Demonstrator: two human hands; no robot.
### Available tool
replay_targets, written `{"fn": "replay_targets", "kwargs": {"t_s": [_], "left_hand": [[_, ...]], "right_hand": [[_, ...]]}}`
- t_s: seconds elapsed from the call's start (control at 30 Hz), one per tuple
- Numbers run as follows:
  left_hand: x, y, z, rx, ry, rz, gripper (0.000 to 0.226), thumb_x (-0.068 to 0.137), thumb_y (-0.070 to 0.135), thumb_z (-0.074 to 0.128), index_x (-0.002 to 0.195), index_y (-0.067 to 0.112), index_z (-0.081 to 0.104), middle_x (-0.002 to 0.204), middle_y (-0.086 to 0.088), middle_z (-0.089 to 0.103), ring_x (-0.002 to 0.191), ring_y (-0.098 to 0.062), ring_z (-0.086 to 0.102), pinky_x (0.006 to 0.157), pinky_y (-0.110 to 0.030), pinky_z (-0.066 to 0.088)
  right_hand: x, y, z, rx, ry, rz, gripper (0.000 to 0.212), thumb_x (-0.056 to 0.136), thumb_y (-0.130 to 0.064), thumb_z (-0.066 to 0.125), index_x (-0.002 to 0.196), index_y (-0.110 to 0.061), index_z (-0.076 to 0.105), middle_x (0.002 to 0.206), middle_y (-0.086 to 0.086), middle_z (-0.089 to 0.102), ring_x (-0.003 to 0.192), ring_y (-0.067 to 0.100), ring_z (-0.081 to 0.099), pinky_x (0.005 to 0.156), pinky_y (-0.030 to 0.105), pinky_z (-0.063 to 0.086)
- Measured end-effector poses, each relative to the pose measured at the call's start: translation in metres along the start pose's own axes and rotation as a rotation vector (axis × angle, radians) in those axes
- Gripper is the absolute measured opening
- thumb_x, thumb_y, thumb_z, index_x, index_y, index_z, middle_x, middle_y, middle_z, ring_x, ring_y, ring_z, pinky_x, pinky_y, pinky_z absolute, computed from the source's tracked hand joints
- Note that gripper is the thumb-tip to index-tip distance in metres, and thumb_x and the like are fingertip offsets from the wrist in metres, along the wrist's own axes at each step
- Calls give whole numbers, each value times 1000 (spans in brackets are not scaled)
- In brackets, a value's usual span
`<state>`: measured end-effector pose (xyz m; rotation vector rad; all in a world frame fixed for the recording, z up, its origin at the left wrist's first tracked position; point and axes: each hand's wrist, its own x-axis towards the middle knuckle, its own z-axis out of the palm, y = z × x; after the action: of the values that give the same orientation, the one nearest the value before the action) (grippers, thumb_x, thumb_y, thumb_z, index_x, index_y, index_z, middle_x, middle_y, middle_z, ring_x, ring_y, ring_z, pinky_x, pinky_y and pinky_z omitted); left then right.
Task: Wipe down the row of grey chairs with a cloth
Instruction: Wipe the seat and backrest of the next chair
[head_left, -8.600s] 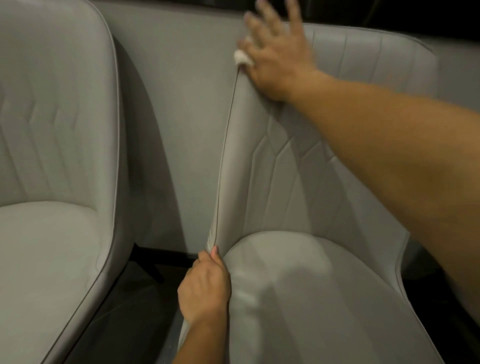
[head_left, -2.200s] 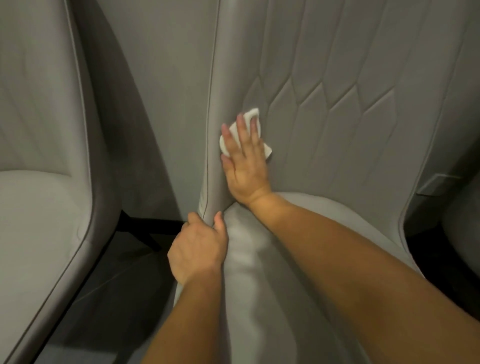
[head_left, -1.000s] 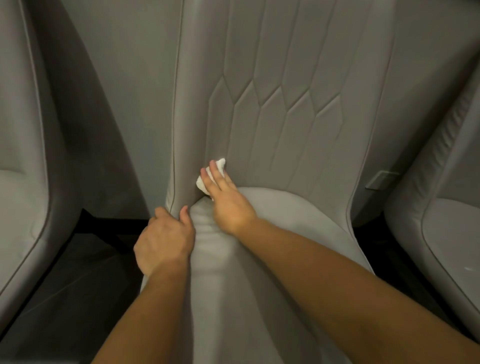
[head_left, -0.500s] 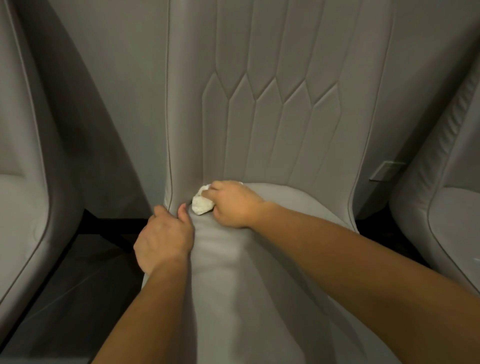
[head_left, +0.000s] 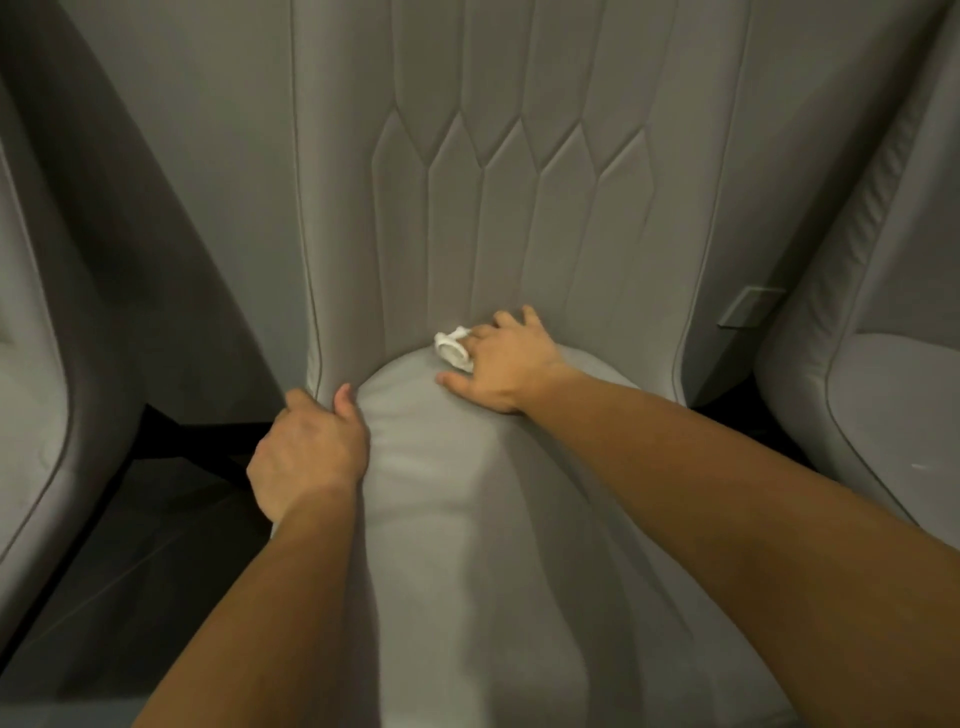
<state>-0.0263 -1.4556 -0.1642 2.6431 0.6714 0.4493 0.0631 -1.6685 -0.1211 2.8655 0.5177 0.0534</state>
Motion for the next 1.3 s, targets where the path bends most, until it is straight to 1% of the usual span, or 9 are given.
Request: {"fn": "replay_targets", "kwargs": {"t_s": [0.13,0.33,0.43,0.57,0.63,0.7,0.8,1.03,1.3], "left_hand": [[0,0,2,0,-9,-3,55,93,68,20,87,17,39,63,0,34,49,-18,28,46,-30,14],[-1,4,-2,16,-27,-13,52,94,66,21,87,17,37,60,1,29,48,-17,23,47,-30,12],[0,2,-2,41,-31,-16,52,95,64,22,90,15,39,69,-7,45,54,-24,36,50,-33,20],[-2,9,-17,43,-168,-22,57,97,61,27,106,7,42,110,-25,59,93,-44,58,66,-44,36],[0,16,-36,98,-293,-31,69,98,55,34,140,0,29,144,-29,38,122,-47,45,87,-52,40],[5,26,-62,255,-342,45,71,101,39,39,154,6,5,160,-23,3,141,-44,20,106,-56,30],[4,52,-110,412,-402,256,65,101,25,37,155,10,4,162,-15,-8,147,-37,4,113,-55,21],[-36,106,-248,552,-409,637,68,99,43,31,156,17,4,162,-17,-2,148,-36,1,116,-52,17],[-60,205,-410,589,-413,833,72,96,47,34,156,18,7,162,-15,-1,148,-34,1,116,-51,16]], "right_hand": [[-21,31,7,-25,4,181,77,88,-77,22,129,-24,60,125,4,64,117,28,49,92,48,32],[-49,41,23,190,46,226,48,103,-50,36,128,-13,55,125,12,61,112,34,54,95,43,41],[-61,30,26,218,54,201,43,104,-43,38,137,-19,49,132,14,57,119,35,51,99,47,40],[-85,27,4,268,-140,130,41,105,-37,35,145,-31,39,141,11,45,124,36,43,100,50,38],[-105,24,-10,272,-250,84,39,104,-35,35,142,-32,41,139,10,44,122,36,41,97,51,37],[-129,25,-26,274,-334,63,35,104,-34,35,138,-30,44,135,10,45,119,36,41,95,51,38],[-162,33,-63,271,-418,121,32,103,-23,36,134,-27,43,126,11,45,115,35,43,89,48,39],[-220,75,-213,336,-370,162,24,104,-23,38,127,-18,44,114,14,47,98,36,51,83,50,49],[-273,165,-396,455,-222,296,25,105,-27,39,122,-12,46,105,15,51,87,37,56,72,43,45]]}}
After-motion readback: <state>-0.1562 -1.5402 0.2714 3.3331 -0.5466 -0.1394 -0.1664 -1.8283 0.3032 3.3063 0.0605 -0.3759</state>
